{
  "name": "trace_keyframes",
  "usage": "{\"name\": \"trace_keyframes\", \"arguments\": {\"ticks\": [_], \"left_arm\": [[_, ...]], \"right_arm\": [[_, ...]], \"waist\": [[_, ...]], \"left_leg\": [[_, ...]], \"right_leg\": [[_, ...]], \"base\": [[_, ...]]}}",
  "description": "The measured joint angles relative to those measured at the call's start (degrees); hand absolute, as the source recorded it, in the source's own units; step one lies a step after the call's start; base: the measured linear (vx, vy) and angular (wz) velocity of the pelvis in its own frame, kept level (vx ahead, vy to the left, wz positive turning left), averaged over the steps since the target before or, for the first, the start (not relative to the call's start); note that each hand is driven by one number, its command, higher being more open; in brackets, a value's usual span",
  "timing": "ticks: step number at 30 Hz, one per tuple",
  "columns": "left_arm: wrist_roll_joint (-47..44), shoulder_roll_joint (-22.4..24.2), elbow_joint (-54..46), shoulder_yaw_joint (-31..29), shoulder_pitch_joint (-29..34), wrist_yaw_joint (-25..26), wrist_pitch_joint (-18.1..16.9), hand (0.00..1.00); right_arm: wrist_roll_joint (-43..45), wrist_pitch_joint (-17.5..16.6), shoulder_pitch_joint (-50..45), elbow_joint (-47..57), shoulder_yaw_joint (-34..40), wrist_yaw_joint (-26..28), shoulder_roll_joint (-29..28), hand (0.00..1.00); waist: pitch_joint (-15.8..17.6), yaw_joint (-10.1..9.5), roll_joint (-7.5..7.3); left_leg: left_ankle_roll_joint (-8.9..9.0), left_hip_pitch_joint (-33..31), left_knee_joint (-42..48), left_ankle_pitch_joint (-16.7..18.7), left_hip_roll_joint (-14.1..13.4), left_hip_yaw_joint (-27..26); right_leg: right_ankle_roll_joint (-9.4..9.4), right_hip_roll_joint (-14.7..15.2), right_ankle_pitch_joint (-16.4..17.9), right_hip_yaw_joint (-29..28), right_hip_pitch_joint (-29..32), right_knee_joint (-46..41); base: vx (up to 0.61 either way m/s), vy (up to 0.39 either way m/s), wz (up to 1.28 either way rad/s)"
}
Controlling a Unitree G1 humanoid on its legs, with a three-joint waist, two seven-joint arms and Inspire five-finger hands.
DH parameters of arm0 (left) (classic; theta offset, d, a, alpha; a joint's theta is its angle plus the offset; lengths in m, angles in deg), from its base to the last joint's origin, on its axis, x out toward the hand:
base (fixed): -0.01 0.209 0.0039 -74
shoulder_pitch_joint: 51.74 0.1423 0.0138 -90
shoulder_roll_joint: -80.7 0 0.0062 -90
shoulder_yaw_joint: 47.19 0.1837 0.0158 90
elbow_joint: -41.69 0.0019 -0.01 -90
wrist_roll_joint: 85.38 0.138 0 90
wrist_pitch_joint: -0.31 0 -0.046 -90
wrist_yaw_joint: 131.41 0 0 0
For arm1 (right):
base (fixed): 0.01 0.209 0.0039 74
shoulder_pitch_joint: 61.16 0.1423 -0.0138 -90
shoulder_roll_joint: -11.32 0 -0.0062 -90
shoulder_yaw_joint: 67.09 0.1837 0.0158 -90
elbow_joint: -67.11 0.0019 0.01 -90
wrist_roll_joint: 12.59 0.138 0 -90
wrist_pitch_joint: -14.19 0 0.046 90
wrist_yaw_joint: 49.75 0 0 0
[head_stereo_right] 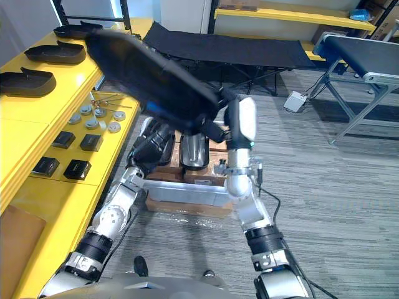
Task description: Walk over and take three plastic housings, then place them on the shelf
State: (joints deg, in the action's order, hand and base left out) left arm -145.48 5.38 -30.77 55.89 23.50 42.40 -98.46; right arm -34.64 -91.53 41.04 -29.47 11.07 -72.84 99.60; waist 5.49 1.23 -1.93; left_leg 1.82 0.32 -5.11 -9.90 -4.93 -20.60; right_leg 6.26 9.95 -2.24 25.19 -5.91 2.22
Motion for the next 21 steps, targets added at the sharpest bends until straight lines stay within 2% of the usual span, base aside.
{"name": "trace_keyframes", "arguments": {"ticks": [2,4,9,10,13,21], "left_arm": [[-4.5,1.9,-0.2,-0.3,-1.1,-1.0,-5.6,1.00],[-6.1,2.0,-0.2,-0.4,-1.2,-1.6,-8.5,1.00],[-9.3,2.1,-1.8,-0.6,-1.2,-1.8,-11.5,1.00],[-9.4,2.1,-2.3,-1.0,-1.2,-1.8,-11.5,0.00],[-9.0,2.1,-3.4,-1.3,-1.2,-1.8,-11.0,0.00],[4.7,0.6,-4.7,-2.3,-1.2,-2.1,-3.2,0.00]], "right_arm": [[0.9,-0.1,-1.5,-0.5,-2.3,0.9,-2.6,0.00],[2.0,-0.3,-1.9,-0.4,-2.4,1.2,-4.1,0.00],[3.4,-0.7,-2.3,-0.4,-3.3,1.3,-4.9,0.00],[4.1,-1.1,-2.4,-0.4,-3.4,1.4,-5.2,0.00],[5.6,-1.5,-2.7,-0.4,-4.0,1.5,-5.2,0.00],[8.0,-2.1,-6.6,-0.5,-3.9,-0.5,-4.9,0.00]], "waist": [[0.0,0.38,0.05],[-0.3,0.47,0.17],[-0.9,0.51,0.29],[-0.9,0.53,0.29],[-0.9,0.51,0.29],[-1.0,0.47,0.27]], "left_leg": [[-0.02,0.0,0.0,0.0,0.1,0.0],[-0.08,-0.1,0.1,0.1,0.2,0.0],[-0.14,-0.2,0.2,0.1,0.2,0.0],[-0.16,-0.2,0.2,0.1,0.2,0.0],[-0.13,-0.2,0.2,0.2,0.2,0.0],[-0.07,-0.2,0.2,0.4,0.4,0.0]], "right_leg": [[-0.03,0.1,0.0,0.0,0.1,0.0],[-0.03,0.1,0.0,-0.1,0.1,0.0],[-0.12,0.0,-0.1,-0.1,0.2,0.1],[-0.12,0.0,-0.1,-0.1,0.2,0.1],[-0.13,0.1,-0.1,-0.1,0.2,0.1],[-0.57,0.2,0.2,0.0,0.2,0.5]], "base": [[0.00,0.000,0.00],[0.02,0.005,-0.01],[0.04,0.004,-0.01],[0.00,0.000,0.00],[0.00,0.000,0.00],[0.00,0.000,0.00]]}}
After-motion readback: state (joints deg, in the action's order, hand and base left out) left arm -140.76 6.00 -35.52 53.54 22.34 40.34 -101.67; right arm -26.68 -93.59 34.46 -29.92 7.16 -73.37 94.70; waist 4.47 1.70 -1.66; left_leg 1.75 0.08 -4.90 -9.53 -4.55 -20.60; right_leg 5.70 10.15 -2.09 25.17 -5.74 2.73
